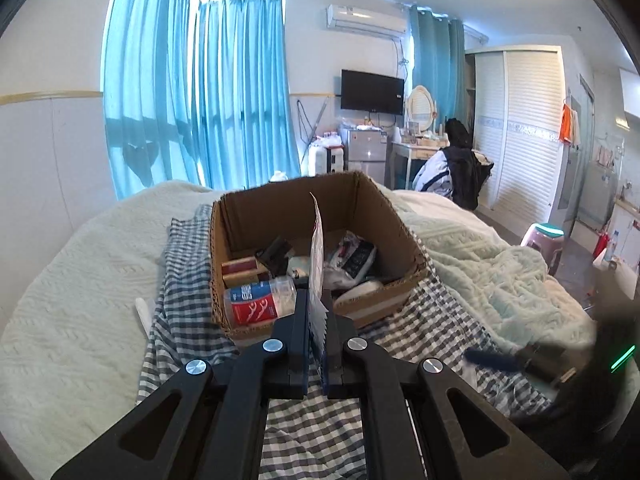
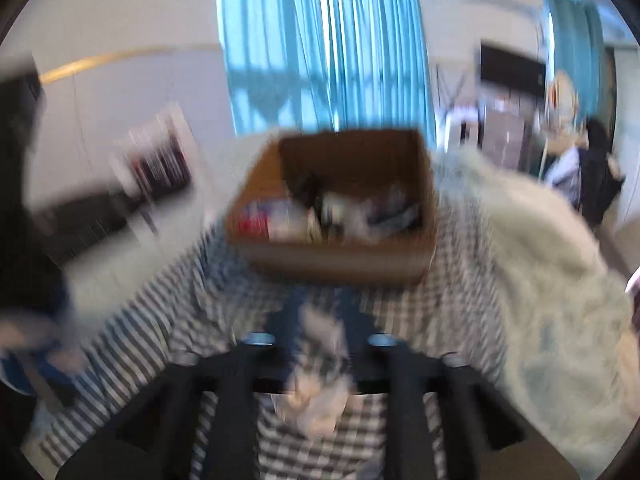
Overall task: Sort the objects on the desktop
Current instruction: 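Lift the sachet and lace cloth and carry both over the box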
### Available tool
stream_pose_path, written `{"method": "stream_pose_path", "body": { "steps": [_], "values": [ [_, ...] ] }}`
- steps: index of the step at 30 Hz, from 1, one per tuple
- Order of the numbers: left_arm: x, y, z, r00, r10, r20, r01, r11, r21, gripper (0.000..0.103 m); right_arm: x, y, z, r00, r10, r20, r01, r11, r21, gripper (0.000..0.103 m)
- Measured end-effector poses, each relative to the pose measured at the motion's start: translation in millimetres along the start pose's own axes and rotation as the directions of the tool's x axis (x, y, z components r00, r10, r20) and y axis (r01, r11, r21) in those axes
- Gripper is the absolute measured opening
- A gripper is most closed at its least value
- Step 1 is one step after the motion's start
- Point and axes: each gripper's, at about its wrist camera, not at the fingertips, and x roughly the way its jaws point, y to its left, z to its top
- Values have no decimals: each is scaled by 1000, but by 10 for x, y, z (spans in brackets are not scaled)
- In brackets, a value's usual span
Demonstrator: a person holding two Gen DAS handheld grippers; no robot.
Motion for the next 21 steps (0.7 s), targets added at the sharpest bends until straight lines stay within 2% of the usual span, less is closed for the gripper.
{"method": "stream_pose_path", "body": {
  "steps": [1, 3, 5, 7, 8, 9, 12, 15, 21],
  "values": [
    [6, 8, -14, 1000, 1, -2, -1, 1000, -1, 4, 157, 4, -109, 999, -3, -47, 4, 1000, 7, 62],
    [30, 31, -48, 1000, 3, -12, -3, 1000, -3, 4, 379, 27, -299, 994, -10, -106, 11, 1000, 8, 62],
    [44, 56, -70, 1000, 5, -17, -6, 1000, -11, 4, 635, 51, -501, 980, -40, -196, 38, 999, -12, 60],
    [53, 83, -66, 1000, 8, -17, -9, 1000, -18, 4, 819, 12, -663, 959, -38, -281, 36, 999, -13, 31],
    [52, 93, -59, 1000, 10, -15, -10, 1000, -19, 4, 861, 2, -700, 952, -29, -303, 29, 1000, -5, 7],
    [53, 109, -54, 1000, 10, -13, -10, 1000, -21, 4, 878, -12, -722, 948, -25, -316, 26, 1000, 1, 7],
    [63, 146, -15, 1000, 17, -6, -17, 1000, -24, 4, 764, -38, -657, 962, -1, -274, 5, 1000, 14, 6],
    [65, 182, 52, 1000, 21, 3, -21, 999, -25, 4, 565, -56, -469, 982, -14, -187, 17, 1000, 18, 6],
    [74, 193, 205, 999, 24, 30, -24, 1000, -11, 4, 236, -60, -57, 998, -35, -49, 35, 999, 6, 6]
  ]
}}
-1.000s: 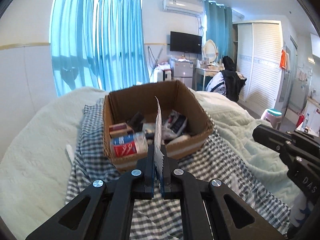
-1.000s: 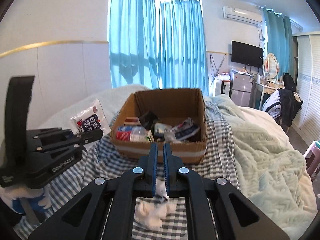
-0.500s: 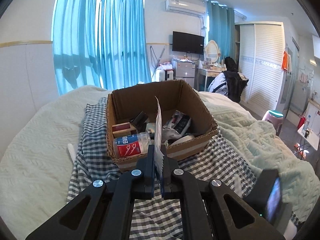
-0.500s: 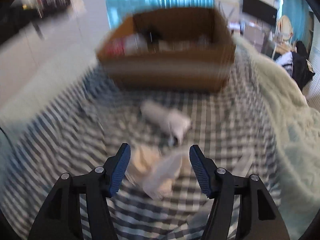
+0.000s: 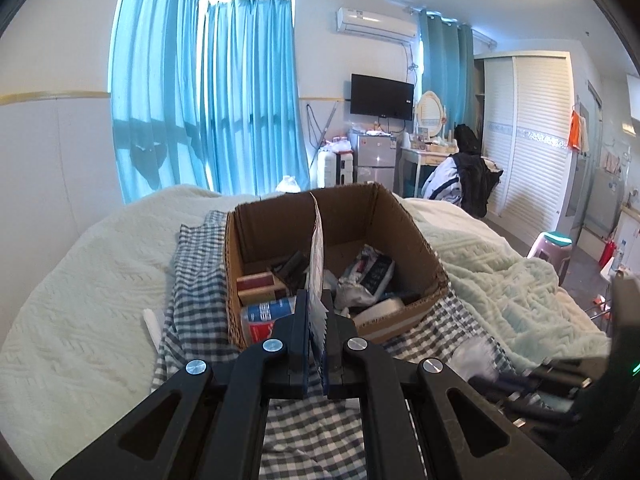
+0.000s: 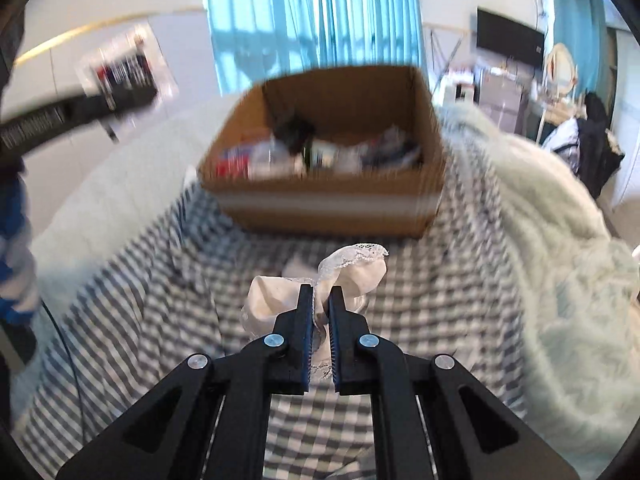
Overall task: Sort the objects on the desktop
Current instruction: 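Lift the sachet and lace cloth and carry both over the box, then open both grippers to drop the sachet and lace cloth into the box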
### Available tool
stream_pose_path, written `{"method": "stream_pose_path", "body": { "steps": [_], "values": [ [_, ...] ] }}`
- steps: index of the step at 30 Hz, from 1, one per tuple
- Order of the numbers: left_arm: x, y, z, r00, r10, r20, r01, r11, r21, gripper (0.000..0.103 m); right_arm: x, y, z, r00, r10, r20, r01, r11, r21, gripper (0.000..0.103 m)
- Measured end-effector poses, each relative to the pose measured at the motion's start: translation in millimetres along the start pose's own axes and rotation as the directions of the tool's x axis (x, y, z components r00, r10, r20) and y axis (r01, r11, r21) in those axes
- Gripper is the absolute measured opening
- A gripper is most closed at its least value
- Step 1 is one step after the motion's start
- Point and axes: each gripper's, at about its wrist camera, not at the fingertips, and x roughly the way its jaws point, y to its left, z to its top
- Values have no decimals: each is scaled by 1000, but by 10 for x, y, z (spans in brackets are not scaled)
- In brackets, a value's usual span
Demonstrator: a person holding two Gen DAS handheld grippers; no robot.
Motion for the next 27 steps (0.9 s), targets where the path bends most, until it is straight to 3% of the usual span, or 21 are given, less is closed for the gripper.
{"method": "stream_pose_path", "body": {
  "steps": [13, 21, 27],
  "values": [
    [168, 7, 350, 998, -2, 57, 1, 1000, 12, 4, -443, 7, 853, 973, -36, 226, 51, 997, -59, 6],
    [488, 119, 440, 999, 7, 43, -8, 1000, 9, 4, -297, -25, 1192, 954, -53, 295, 82, 993, -87, 6],
    [863, 234, 431, 1000, 13, -13, -14, 1000, -4, 4, 31, -112, 1383, 952, -65, 300, 96, 991, -89, 6]
  ]
}}
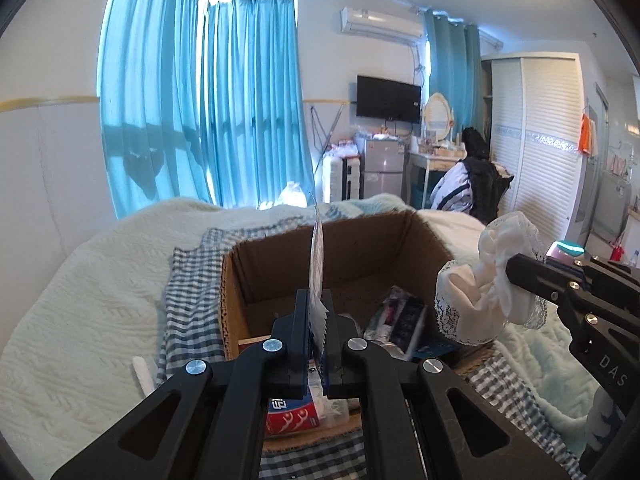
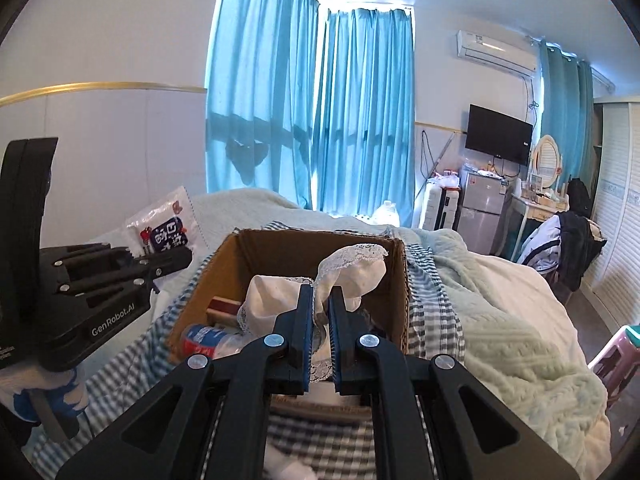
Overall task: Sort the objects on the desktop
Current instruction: 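Open both grippers to drop the sachet and lace cloth into the box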
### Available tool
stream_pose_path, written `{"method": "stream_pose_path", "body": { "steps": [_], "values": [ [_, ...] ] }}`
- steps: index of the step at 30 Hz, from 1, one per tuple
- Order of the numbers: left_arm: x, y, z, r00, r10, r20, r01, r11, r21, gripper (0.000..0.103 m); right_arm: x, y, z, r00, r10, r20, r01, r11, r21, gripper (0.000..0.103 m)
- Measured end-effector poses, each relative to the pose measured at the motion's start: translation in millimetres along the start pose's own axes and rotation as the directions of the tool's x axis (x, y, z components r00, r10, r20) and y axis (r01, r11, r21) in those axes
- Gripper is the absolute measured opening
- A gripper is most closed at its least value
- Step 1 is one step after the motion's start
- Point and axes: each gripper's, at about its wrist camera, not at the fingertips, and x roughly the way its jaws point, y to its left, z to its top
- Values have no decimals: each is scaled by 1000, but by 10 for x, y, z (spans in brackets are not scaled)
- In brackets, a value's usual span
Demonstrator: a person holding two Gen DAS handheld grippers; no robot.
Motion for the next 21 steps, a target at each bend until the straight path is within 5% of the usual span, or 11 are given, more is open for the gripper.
{"method": "stream_pose_path", "body": {
  "steps": [12, 16, 17, 21],
  "values": [
    [808, 20, -173, 993, 14, -119, -16, 1000, -11, 9, 805, -132, -183, 995, 42, -87, -42, 999, -4, 7],
    [816, 23, -200, 992, 24, -121, -25, 1000, 0, 40, 1008, -171, -170, 995, 35, -92, -35, 999, 6, 15],
    [781, 31, -209, 993, 31, -112, -32, 999, -6, 51, 1029, -171, -183, 996, 23, -87, -23, 1000, -3, 26],
    [689, 59, -178, 995, 37, -95, -40, 999, -28, 57, 1030, -200, -248, 995, 13, -96, -13, 1000, 6, 47]
  ]
}}
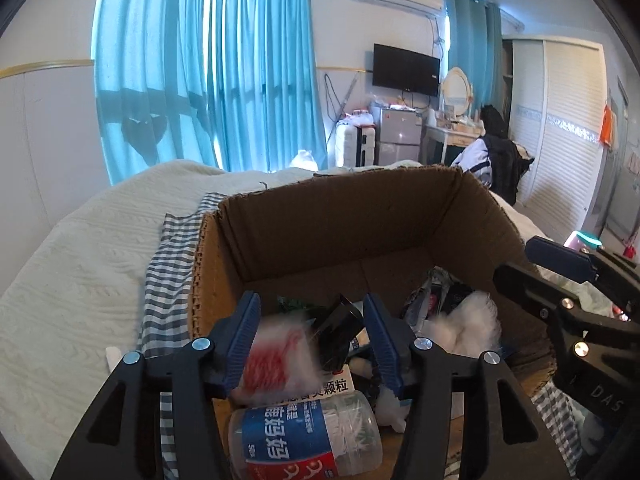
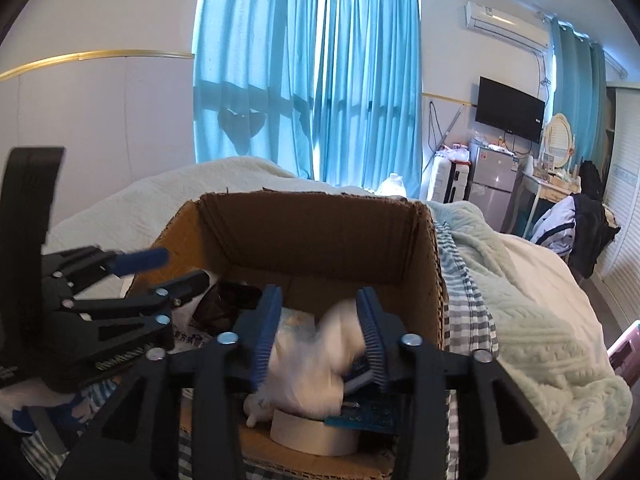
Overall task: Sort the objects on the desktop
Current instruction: 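Open both grippers to drop the sachet and lace cloth into the box, then move the left gripper to the white hair dryer while the right gripper approaches the clear comb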
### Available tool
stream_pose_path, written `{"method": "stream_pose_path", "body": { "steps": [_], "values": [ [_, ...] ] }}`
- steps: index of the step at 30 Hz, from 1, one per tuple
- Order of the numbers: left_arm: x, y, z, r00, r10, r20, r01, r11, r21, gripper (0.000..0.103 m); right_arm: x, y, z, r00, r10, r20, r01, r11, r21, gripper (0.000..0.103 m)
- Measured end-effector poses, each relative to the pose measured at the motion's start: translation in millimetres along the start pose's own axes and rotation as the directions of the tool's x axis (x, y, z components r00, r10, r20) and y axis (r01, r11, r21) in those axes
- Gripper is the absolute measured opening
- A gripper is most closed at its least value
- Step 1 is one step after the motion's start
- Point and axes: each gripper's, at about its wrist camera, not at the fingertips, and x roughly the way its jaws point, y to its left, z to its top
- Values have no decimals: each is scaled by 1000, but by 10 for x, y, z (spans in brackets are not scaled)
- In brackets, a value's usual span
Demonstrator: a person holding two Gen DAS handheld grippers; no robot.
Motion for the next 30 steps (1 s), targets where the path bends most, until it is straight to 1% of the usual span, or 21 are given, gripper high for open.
{"method": "stream_pose_path", "body": {
  "steps": [3, 5, 6, 7, 9, 10, 11, 12, 13, 14, 15, 16, 18, 20, 23, 30],
  "values": [
    [-132, 20, 40, 1000, -6, 10, 6, 1000, -11, 61, -94, -20, -26, 1000, -16, 9, 16, 1000, 13, 48],
    [-234, 27, 82, 1000, -4, 28, 4, 1000, -16, 72, -190, -43, 26, 1000, -20, 23, 20, 1000, 22, 50],
    [-300, 34, 101, 999, -1, 42, 2, 1000, -20, 74, -228, -42, 47, 999, -25, 31, 24, 999, 24, 55],
    [-367, 40, 129, 998, 0, 55, 1, 1000, -27, 76, -306, -49, 72, 998, -33, 44, 32, 999, 26, 57],
    [-490, 52, 150, 997, -3, 71, 6, 999, -40, 83, -417, -62, 100, 997, -46, 65, 45, 999, 30, 62],
    [-560, 54, 153, 997, -1, 81, 5, 999, -48, 89, -518, -72, 106, 995, -56, 81, 54, 998, 32, 64],
    [-620, 60, 155, 996, 3, 90, 2, 999, -54, 96, -581, -74, 110, 994, -62, 90, 59, 998, 32, 71],
    [-707, 61, 155, 995, 12, 103, -6, 998, -62, 99, -645, -78, 107, 993, -67, 100, 64, 997, 32, 79],
    [-782, 62, 150, 993, 22, 117, -14, 997, -70, 103, -757, -84, 96, 990, -75, 117, 71, 997, 34, 83],
    [-822, 83, 156, 991, 34, 126, -24, 997, -78, 103, -813, -87, 92, 989, -79, 125, 75, 997, 36, 88],
    [-902, 85, 150, 989, 51, 135, -39, 995, -89, 103, -892, -83, 92, 987, -86, 136, 82, 996, 39, 91],
    [-945, 103, 153, 989, 56, 137, -43, 995, -96, 103, -960, -91, 81, 985, -91, 143, 86, 995, 41, 92],
    [-1053, 113, 145, 988, 64, 138, -48, 992, -114, 103, -1103, -112, 55, 982, -105, 156, 99, 994, 47, 99],
    [-1146, 114, 127, 987, 69, 147, -50, 990, -130, 103, -1252, -128, 9, 980, -103, 170, 95, 994, 56, 103],
    [-1217, 88, 89, 986, 78, 144, -60, 991, -120, 103, -1432, -148, -66, 979, -115, 168, 106, 993, 60, 103],
    [-1379, -129, -110, 985, 58, 161, -52, 998, -43, 103, -1731, -174, -258, 982, -148, 121, 136, 986, 101, 103]
  ]
}}
